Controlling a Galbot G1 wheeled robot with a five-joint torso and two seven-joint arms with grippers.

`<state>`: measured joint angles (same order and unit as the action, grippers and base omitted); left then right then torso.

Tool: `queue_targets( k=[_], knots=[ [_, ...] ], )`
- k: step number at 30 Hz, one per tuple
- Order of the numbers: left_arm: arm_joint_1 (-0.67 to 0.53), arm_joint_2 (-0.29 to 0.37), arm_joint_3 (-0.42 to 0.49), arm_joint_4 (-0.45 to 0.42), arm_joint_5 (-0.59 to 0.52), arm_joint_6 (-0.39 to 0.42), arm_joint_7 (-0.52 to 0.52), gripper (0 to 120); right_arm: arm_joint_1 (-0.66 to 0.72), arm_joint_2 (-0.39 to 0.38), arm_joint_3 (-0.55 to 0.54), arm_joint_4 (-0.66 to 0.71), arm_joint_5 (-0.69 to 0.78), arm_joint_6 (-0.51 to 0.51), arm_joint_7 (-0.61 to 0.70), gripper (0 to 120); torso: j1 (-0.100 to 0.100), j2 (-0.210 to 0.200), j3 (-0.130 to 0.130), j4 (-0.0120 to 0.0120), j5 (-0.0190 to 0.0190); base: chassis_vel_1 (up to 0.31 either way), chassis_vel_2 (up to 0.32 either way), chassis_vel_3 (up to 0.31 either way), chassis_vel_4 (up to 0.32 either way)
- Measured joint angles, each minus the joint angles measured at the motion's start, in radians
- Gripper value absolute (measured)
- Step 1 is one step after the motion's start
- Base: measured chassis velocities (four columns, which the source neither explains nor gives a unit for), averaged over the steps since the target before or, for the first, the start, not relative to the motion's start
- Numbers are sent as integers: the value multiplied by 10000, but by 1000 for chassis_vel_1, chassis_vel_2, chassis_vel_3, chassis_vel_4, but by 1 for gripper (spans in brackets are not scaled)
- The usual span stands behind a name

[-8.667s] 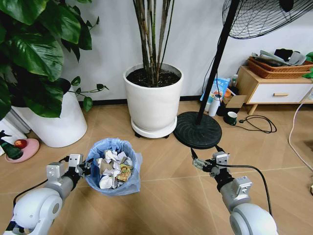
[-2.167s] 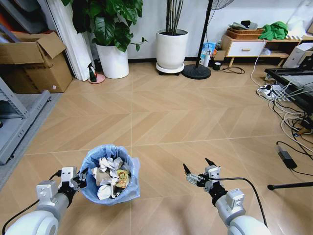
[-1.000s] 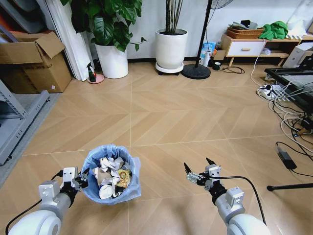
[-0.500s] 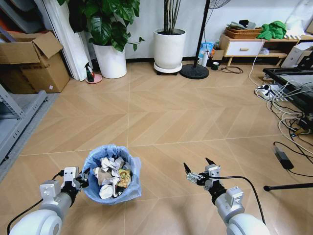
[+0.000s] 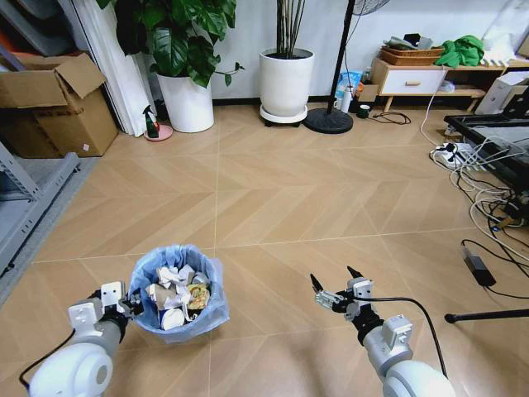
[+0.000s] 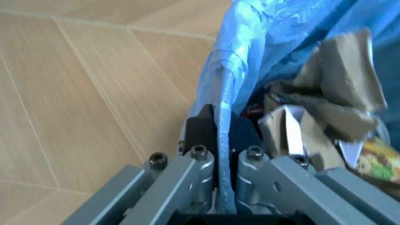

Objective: Pick up the trash bin and place the garbage on the floor into it.

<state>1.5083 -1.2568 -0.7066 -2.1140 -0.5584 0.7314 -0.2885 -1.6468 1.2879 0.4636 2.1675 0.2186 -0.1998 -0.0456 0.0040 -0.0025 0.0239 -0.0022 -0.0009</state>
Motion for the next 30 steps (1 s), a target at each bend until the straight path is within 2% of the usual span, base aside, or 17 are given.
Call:
queue_targets(
  k=[3,11,19,30],
  knots=[
    [-506,178,600,538,-570,33,-715,0,-35,-10,57,-37,-2,70,37,100,0,0,0,-1,2,0,0,0,0],
    [-1396,414,864,1310,-1299,32,-1087,0,-154,-56,197,-27,11,139,49,100,0,0,0,-1,-2,0,0,0,0],
    [-1924,411,813,1907,-1341,2,-1121,0,-53,-128,187,-95,44,140,48,100,0,0,1,-1,0,0,0,0,0],
    [-1965,489,599,2272,-1290,30,-955,0,69,-159,174,-188,95,116,49,100,0,0,0,-1,-1,0,0,0,0]
  ],
)
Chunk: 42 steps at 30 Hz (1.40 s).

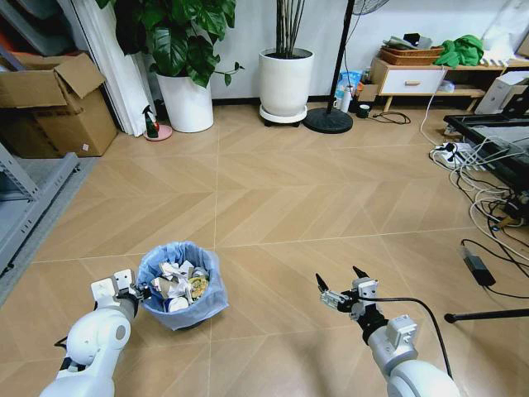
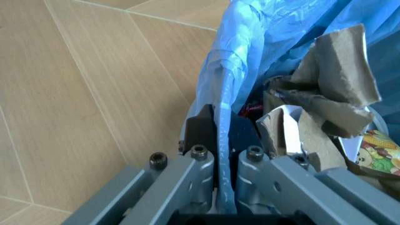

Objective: Pick up the trash bin and place the garbage on the floor into it.

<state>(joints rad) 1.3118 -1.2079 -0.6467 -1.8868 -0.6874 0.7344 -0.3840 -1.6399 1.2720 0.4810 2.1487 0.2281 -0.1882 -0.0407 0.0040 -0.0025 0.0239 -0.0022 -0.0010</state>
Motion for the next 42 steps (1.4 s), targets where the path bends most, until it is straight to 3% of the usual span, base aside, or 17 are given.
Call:
queue_targets(
  k=[13,23,25,27,29,35,39,42],
  knots=[
    [98,-33,-200,252,69,7,155,4,58,-11,-2,-57,3,-5,-3,100,0,0,0,0,1,0,0,0,0],
    [133,-35,-227,266,208,10,324,45,212,-54,-35,-84,41,-15,-3,100,-1,0,0,0,2,0,0,0,0],
    [135,-29,-228,267,240,3,311,47,221,-54,-42,-86,43,-15,-3,100,-1,0,0,0,1,0,0,0,0],
    [145,-15,-237,279,751,-255,319,60,285,-47,-86,-121,50,-17,-5,100,0,0,0,0,1,0,0,0,0],
    [146,-15,-243,279,831,-321,341,62,299,-46,-99,-131,51,-17,-7,100,0,0,0,0,1,0,0,0,0],
    [110,-80,-270,179,1066,-1043,242,88,411,-23,-138,-203,91,-17,-9,100,0,0,0,0,1,0,0,0,0],
    [115,-113,-328,70,1148,-1540,91,98,473,18,-62,-205,151,-17,29,100,0,0,0,0,2,0,0,0,0],
    [163,-173,-366,-60,1172,-2118,58,100,459,32,21,-145,220,-25,111,100,0,0,0,0,1,0,0,0,0]
  ],
)
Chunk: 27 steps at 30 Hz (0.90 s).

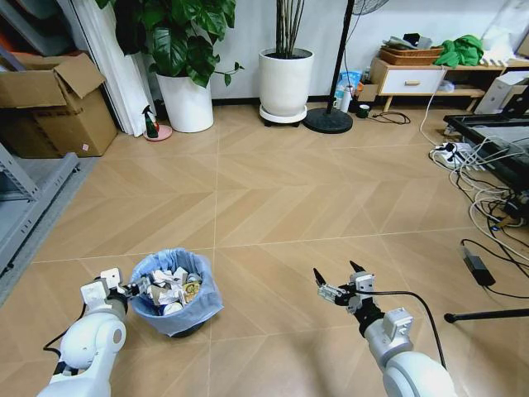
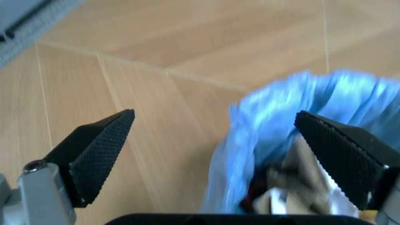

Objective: Pick up the trash bin and place the garbage on the floor into it.

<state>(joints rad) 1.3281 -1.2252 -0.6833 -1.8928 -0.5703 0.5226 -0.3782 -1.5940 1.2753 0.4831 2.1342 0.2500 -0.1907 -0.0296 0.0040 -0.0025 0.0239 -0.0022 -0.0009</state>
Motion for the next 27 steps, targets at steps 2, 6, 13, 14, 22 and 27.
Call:
queue_targets(
  k=[2,6,13,14,22,27],
  knots=[
    [60,-75,-4,-89,48,-749,6,100,-47,-6,76,84,35,-9,39,100,0,0,0,-1,1,0,0,0,0],
    [287,-295,-15,-308,138,-2225,182,100,-117,4,285,292,73,-39,107,100,0,0,0,-2,-2,0,0,0,0],
    [1372,-499,-11,-1396,846,-3532,968,100,-385,369,1077,784,268,-184,482,100,-1,0,0,0,3,0,0,0,0],
    [1549,-507,2,-1594,976,-3635,1207,100,-459,463,1211,879,256,-208,543,100,0,0,-1,0,4,0,0,0,0],
    [2315,-507,234,-2521,1198,-4112,2812,100,-1017,1269,1746,1502,6,-215,843,100,-1,0,-1,-1,-2,0,0,0,0],
    [2337,-494,779,-2799,1216,-4001,3029,100,-943,1582,1719,1784,-111,-241,842,100,-1,0,0,-1,1,0,0,0,0]
  ],
)
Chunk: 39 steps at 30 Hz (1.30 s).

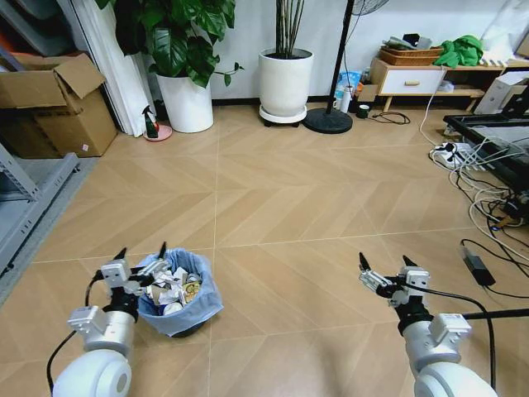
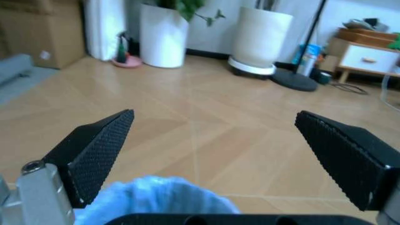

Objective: Pick up the trash bin and place the garbage on the floor into it.

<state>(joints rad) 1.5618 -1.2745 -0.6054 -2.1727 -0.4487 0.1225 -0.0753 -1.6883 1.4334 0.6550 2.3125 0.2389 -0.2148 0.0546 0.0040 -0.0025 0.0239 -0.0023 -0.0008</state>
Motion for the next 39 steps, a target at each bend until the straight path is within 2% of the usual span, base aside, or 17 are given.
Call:
queue_targets(
  k=[8,13,22,39],
  knots=[
    [-103,-135,381,124,190,194,-99,100,228,-189,10,531,57,-138,-217,100,0,0,0,1,-2,0,0,0,0],
    [-34,-307,264,180,324,175,-217,100,183,-308,32,571,21,-130,-242,100,0,0,0,0,0,0,0,0,0],
    [741,-360,-284,-511,597,31,-306,100,-333,-56,-123,897,-650,79,-232,100,0,0,0,1,0,0,0,0,0],
    [755,-352,-307,-549,611,33,-289,100,-335,-52,-135,908,-683,91,-239,100,0,0,0,1,-2,0,0,0,0]
  ],
)
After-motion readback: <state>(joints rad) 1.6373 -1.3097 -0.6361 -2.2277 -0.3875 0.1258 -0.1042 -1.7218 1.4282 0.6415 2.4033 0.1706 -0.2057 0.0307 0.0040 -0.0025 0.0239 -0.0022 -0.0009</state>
